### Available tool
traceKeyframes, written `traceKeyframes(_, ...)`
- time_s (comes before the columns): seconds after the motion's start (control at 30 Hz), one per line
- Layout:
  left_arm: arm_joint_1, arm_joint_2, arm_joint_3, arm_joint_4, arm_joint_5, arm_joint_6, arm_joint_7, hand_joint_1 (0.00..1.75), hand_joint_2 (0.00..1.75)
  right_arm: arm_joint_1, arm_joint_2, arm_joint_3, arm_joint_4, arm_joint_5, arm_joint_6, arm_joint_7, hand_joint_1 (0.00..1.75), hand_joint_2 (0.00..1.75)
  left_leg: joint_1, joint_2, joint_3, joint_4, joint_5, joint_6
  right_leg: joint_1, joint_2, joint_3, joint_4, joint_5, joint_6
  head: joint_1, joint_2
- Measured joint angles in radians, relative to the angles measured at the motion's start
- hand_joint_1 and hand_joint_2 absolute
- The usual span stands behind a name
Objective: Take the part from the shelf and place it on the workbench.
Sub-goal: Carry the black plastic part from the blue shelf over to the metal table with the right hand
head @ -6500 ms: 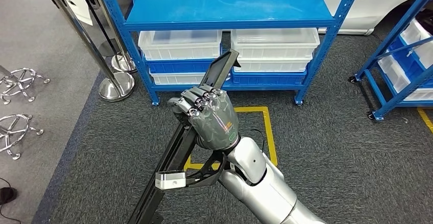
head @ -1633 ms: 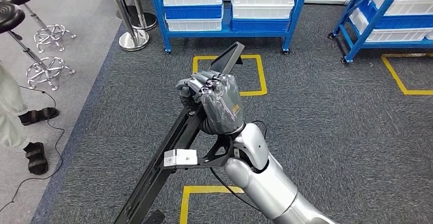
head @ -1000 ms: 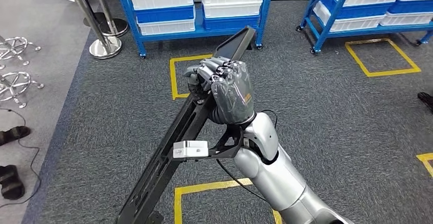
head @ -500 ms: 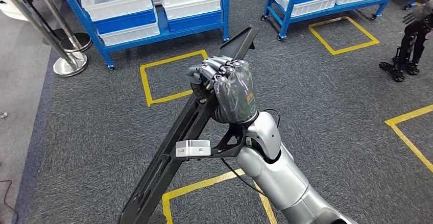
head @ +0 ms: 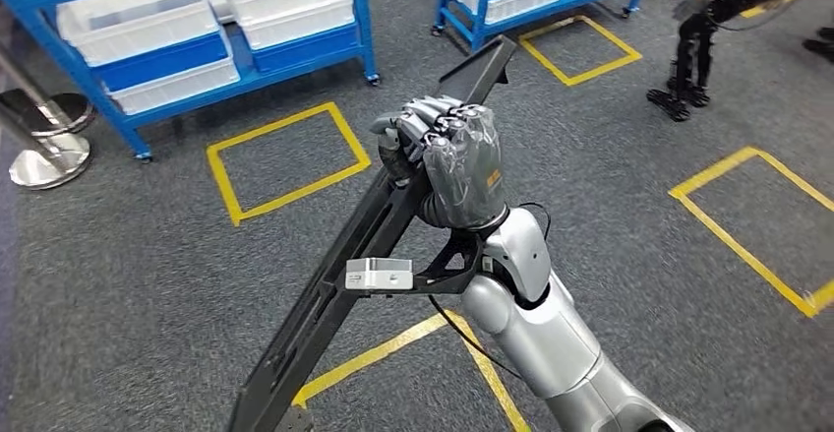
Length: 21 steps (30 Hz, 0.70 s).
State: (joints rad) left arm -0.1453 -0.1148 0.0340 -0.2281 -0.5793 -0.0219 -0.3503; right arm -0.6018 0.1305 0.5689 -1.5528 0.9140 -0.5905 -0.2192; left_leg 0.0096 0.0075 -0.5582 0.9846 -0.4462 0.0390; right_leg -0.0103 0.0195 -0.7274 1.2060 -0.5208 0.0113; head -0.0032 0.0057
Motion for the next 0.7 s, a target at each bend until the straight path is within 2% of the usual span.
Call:
traceKeyframes(0.03, 0.002, 0.0, 0.002, 0.0, 0.001, -0.001, -0.006, 0.0, 1.75, 0.002, -0.002, -0.002, -0.001, 0.003, 0.0, 0.0, 1.75, 1.75, 0.0, 0.015, -0.001, 0.001, -0.001, 0.0, -0.004, -0.006, -0.023, 0.05, -0.018, 0.005, 0.0, 0.0)
traceKeyframes(0.07, 0.004, 0.0, 0.005, 0.0, 0.002, -0.002, -0.012, 0.0, 1.75, 0.005, -0.004, -0.006, -0.001, 0.005, 0.0, 0.001, 1.75, 1.75, 0.001, 0.031, -0.002, 0.002, -0.002, 0.0, -0.008, -0.01, -0.032, 0.072, -0.019, 0.011, 0.0, 0.0)
traceKeyframes(0.1, 0.004, 0.0, 0.007, 0.0, 0.003, -0.004, -0.017, 0.0, 1.75, 0.008, -0.007, -0.009, -0.002, 0.006, 0.0, 0.002, 1.75, 1.75, 0.002, 0.045, -0.003, 0.004, -0.004, -0.002, -0.012, -0.015, -0.023, 0.06, -0.003, 0.016, 0.0, 0.0)
traceKeyframes(0.13, 0.004, -0.001, 0.01, 0.0, 0.003, -0.005, -0.022, 0.0, 1.75, 0.01, -0.009, -0.014, -0.004, 0.006, -0.001, 0.002, 1.75, 1.75, 0.003, 0.058, -0.004, 0.008, -0.007, -0.005, -0.017, -0.026, 0.003, 0.015, 0.025, 0.02, 0.0, 0.0)
traceKeyframes(0.17, 0.004, -0.001, 0.012, 0.0, 0.003, -0.005, -0.027, 0.0, 1.75, 0.012, -0.011, -0.018, -0.008, 0.006, -0.001, 0.002, 1.75, 1.75, 0.004, 0.071, -0.005, 0.015, -0.012, -0.011, -0.019, -0.049, 0.038, -0.048, 0.049, 0.024, 0.0, 0.0)
traceKeyframes(0.2, 0.004, -0.001, 0.015, 0.0, 0.003, -0.006, -0.031, 0.0, 1.75, 0.013, -0.012, -0.022, -0.012, 0.006, -0.002, 0.002, 1.75, 1.75, 0.003, 0.082, -0.006, 0.023, -0.018, -0.018, -0.016, -0.068, 0.067, -0.101, 0.066, 0.023, 0.0, 0.0)
traceKeyframes(0.27, 0.005, -0.001, 0.022, 0.0, 0.005, -0.004, -0.038, 0.0, 1.75, 0.017, -0.013, -0.031, -0.022, 0.007, -0.003, 0.002, 1.75, 1.75, 0.0, 0.102, -0.007, 0.035, -0.029, -0.032, -0.009, -0.087, 0.092, -0.152, 0.072, 0.012, -0.001, 0.0)
traceKeyframes(0.33, 0.004, -0.001, 0.031, 0.0, 0.009, -0.002, -0.043, 0.0, 1.75, 0.022, -0.016, -0.041, -0.027, 0.007, -0.004, 0.002, 1.75, 1.75, 0.001, 0.123, -0.002, 0.036, -0.033, -0.044, -0.004, -0.063, 0.09, -0.152, 0.073, -0.006, -0.001, 0.0)
traceKeyframes(0.37, 0.002, -0.001, 0.034, 0.0, 0.011, -0.001, -0.045, 0.0, 1.75, 0.024, -0.017, -0.044, -0.03, 0.008, -0.004, 0.002, 1.75, 1.75, 0.004, 0.12, 0.0, 0.039, -0.039, -0.05, -0.004, -0.051, 0.09, -0.155, 0.075, -0.013, -0.001, 0.0)
traceKeyframes(0.4, 0.001, -0.001, 0.038, 0.0, 0.012, 0.001, -0.047, 0.0, 1.75, 0.025, -0.019, -0.048, -0.033, 0.008, -0.004, 0.002, 1.75, 1.75, 0.007, 0.104, -0.004, 0.053, -0.053, -0.054, -0.005, -0.039, 0.091, -0.157, 0.078, -0.02, -0.001, 0.0)
traceKeyframes(0.43, 0.001, -0.001, 0.041, 0.0, 0.012, 0.005, -0.047, 0.0, 1.75, 0.026, -0.019, -0.049, -0.036, 0.009, -0.004, 0.002, 1.75, 1.75, 0.01, 0.079, -0.017, 0.087, -0.077, -0.057, -0.007, -0.029, 0.092, -0.16, 0.081, -0.026, -0.001, 0.0)
traceKeyframes(0.5, 0.005, -0.001, 0.045, 0.0, 0.007, 0.018, -0.041, 0.0, 1.75, 0.03, -0.019, -0.051, -0.038, 0.01, -0.005, 0.002, 1.75, 1.75, 0.012, 0.024, -0.07, 0.207, -0.141, -0.059, -0.007, -0.005, 0.091, -0.161, 0.083, -0.033, -0.001, 0.0)
traceKeyframes(0.53, 0.009, -0.001, 0.046, 0.0, 0.003, 0.024, -0.036, 0.0, 1.75, 0.035, -0.019, -0.051, -0.037, 0.01, -0.005, 0.002, 1.75, 1.75, 0.012, 0.012, -0.1, 0.266, -0.162, -0.059, -0.005, 0.01, 0.09, -0.161, 0.084, -0.035, -0.001, 0.0)
traceKeyframes(0.57, 0.012, -0.001, 0.048, 0.0, 0.0, 0.029, -0.032, 0.0, 1.75, 0.039, -0.02, -0.051, -0.037, 0.01, -0.006, 0.002, 1.75, 1.75, 0.011, 0.005, -0.119, 0.3, -0.165, -0.057, -0.002, 0.025, 0.09, -0.16, 0.084, -0.037, -0.001, 0.0)
traceKeyframes(0.6, 0.015, -0.001, 0.049, 0.0, -0.003, 0.031, -0.03, 0.0, 1.75, 0.043, -0.02, -0.052, -0.037, 0.01, -0.006, 0.002, 1.75, 1.75, 0.011, 0.001, -0.12, 0.296, -0.148, -0.054, 0.0, 0.041, 0.09, -0.159, 0.084, -0.037, -0.001, 0.0)
traceKeyframes(0.63, 0.016, -0.001, 0.05, 0.0, -0.005, 0.033, -0.029, 0.0, 1.75, 0.044, -0.02, -0.052, -0.037, 0.01, -0.006, 0.002, 1.75, 1.75, 0.01, -0.007, -0.105, 0.255, -0.115, -0.049, 0.001, 0.056, 0.09, -0.158, 0.084, -0.037, -0.001, 0.0)
traceKeyframes(0.67, 0.016, 0.0, 0.051, 0.0, -0.009, 0.035, -0.028, 0.0, 1.75, 0.044, -0.02, -0.052, -0.037, 0.01, -0.006, 0.001, 1.75, 1.75, 0.009, -0.025, -0.078, 0.192, -0.077, -0.042, 0.002, 0.07, 0.09, -0.157, 0.084, -0.037, -0.001, 0.0)
traceKeyframes(0.7, 0.017, 0.002, 0.051, 0.0, -0.013, 0.037, -0.027, 0.0, 1.75, 0.044, -0.02, -0.052, -0.037, 0.01, -0.007, 0.001, 1.75, 1.75, 0.009, -0.053, -0.051, 0.131, -0.049, -0.034, 0.002, 0.083, 0.089, -0.156, 0.085, -0.035, -0.001, 0.0)
